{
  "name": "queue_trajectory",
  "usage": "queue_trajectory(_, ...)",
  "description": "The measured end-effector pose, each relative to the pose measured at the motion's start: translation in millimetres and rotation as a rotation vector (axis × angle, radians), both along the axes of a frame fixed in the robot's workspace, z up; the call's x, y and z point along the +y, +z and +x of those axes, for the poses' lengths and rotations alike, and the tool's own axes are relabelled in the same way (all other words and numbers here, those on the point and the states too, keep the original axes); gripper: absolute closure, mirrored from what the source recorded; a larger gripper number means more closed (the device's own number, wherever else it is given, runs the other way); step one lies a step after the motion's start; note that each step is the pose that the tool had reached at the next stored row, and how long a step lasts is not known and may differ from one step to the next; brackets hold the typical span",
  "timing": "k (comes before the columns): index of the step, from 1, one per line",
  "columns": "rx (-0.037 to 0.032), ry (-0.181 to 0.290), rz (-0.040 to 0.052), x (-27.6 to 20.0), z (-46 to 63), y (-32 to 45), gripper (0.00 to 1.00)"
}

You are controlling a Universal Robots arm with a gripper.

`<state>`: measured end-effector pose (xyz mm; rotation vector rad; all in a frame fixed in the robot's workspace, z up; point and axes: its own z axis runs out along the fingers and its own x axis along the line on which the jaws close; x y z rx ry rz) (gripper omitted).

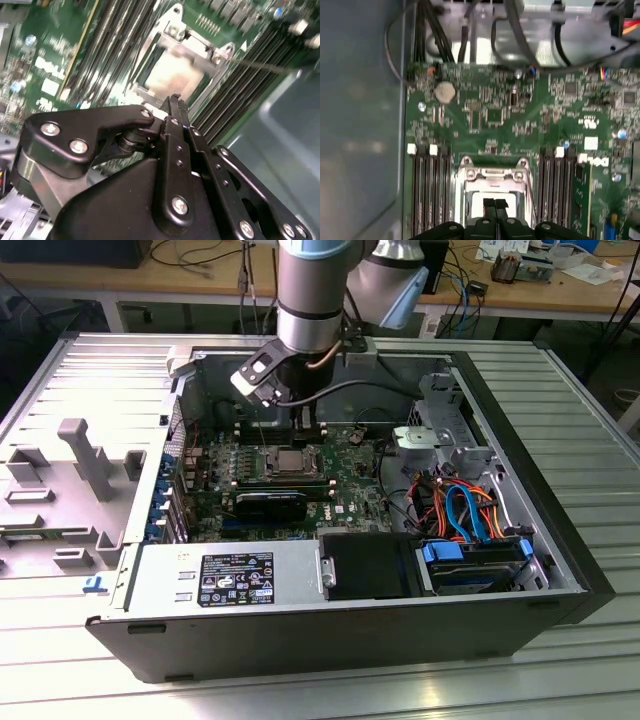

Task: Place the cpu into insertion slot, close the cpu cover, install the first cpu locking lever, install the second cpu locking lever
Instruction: 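Close the cpu cover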

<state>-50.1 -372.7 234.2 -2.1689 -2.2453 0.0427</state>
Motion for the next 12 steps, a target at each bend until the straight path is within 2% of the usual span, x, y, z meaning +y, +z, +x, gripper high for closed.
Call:
queue_trajectory(4, 0.0000, 0.000, 0.0001, -1.8, -14.5, -12.4, 0.89)
queue_trajectory(8, -0.0001, 0.000, 0.0001, -3.9, -22.0, -21.6, 0.89)
queue_trajectory(12, 0.0005, 0.000, -0.0007, -4.9, -24.1, -28.0, 0.89)
